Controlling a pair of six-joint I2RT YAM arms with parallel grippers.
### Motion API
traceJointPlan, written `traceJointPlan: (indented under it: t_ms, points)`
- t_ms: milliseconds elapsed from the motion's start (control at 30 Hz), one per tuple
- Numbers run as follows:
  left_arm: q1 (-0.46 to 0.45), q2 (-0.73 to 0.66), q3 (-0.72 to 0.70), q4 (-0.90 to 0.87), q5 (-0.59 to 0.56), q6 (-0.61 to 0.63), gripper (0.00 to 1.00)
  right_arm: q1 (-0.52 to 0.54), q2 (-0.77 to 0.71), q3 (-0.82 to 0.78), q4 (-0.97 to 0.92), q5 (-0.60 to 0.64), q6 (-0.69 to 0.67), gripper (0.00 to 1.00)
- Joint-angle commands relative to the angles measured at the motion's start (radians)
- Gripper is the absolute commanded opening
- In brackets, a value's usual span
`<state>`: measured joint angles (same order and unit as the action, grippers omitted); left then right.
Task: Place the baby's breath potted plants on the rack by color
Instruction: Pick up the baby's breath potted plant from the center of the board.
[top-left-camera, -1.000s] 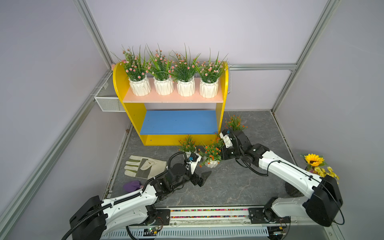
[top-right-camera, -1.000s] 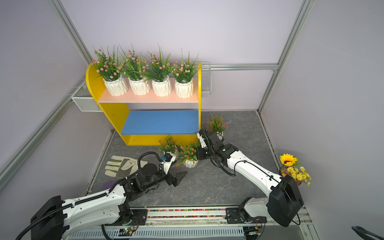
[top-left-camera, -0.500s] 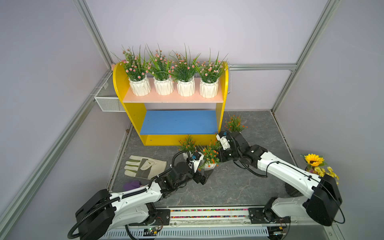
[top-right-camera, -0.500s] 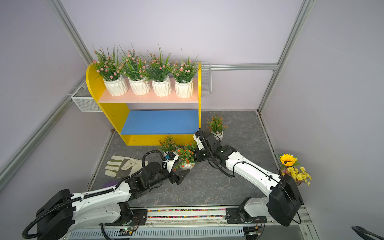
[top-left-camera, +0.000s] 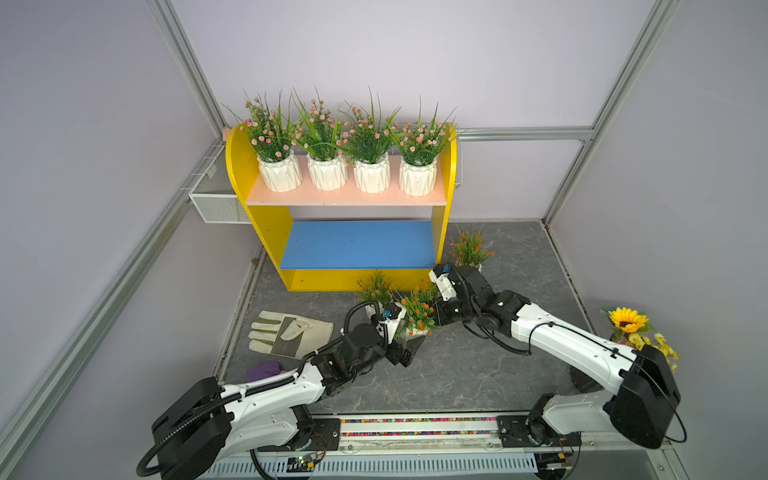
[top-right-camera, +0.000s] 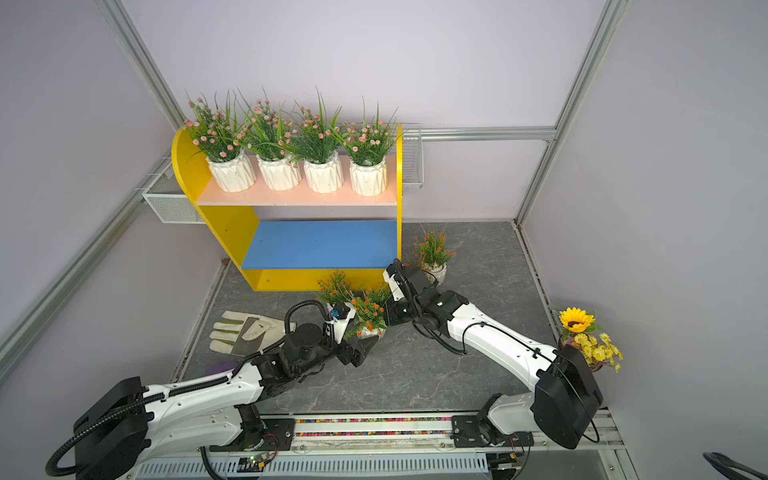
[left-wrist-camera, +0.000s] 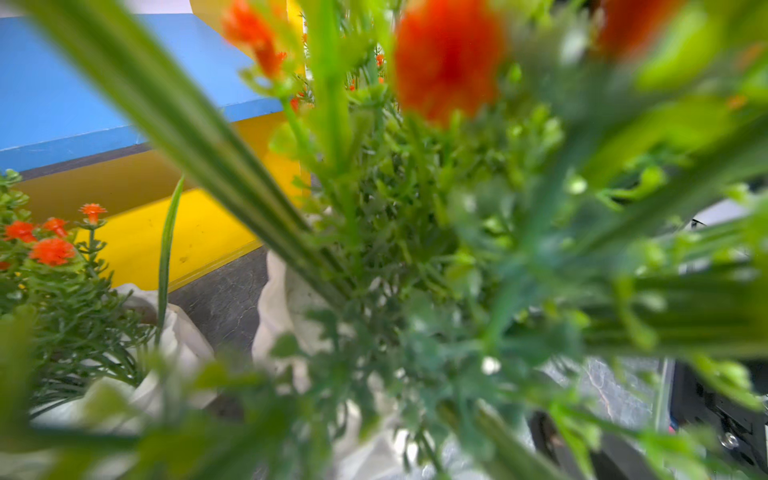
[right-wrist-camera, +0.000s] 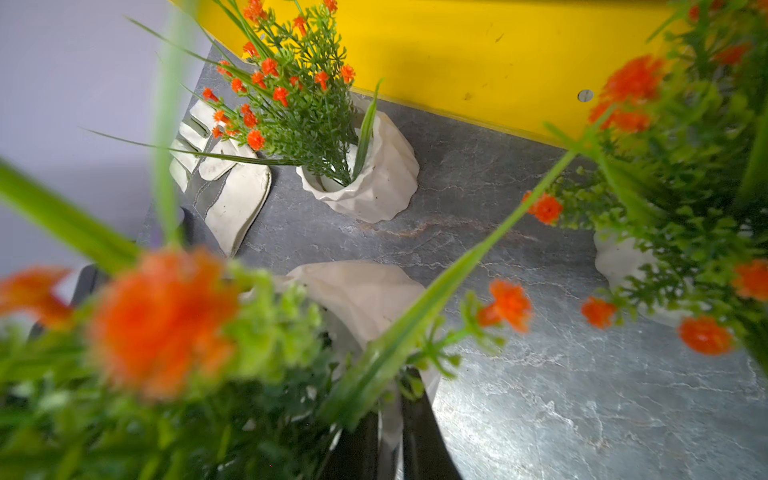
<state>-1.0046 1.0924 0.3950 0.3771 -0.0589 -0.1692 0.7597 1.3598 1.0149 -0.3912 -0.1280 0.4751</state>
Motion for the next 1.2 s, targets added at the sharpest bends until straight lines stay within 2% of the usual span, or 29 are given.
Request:
traceJointPlan:
  t_ms: [0, 467, 700, 1167]
  points:
    - [-0.006, -0.002, 0.012, 0.085, -0.001, 0.019, 1.00, 0.026, -0.012, -0.007, 0.097, -0.097, 0.029, 0.10]
    - [-0.008, -0.069, -0.019, 0.057, -0.015, 0.049, 0.99, 0.027, -0.010, -0.013, 0.126, -0.126, 0.042, 0.10]
    - [-0.009, -0.050, 0.006, -0.010, 0.012, 0.065, 1.00, 0.026, -0.011, 0.005, 0.112, -0.123, 0.033, 0.10]
    - [-0.008, -0.001, 0.020, 0.038, -0.015, 0.085, 0.99, 0.031, -0.031, -0.006, 0.112, -0.170, 0.031, 0.10]
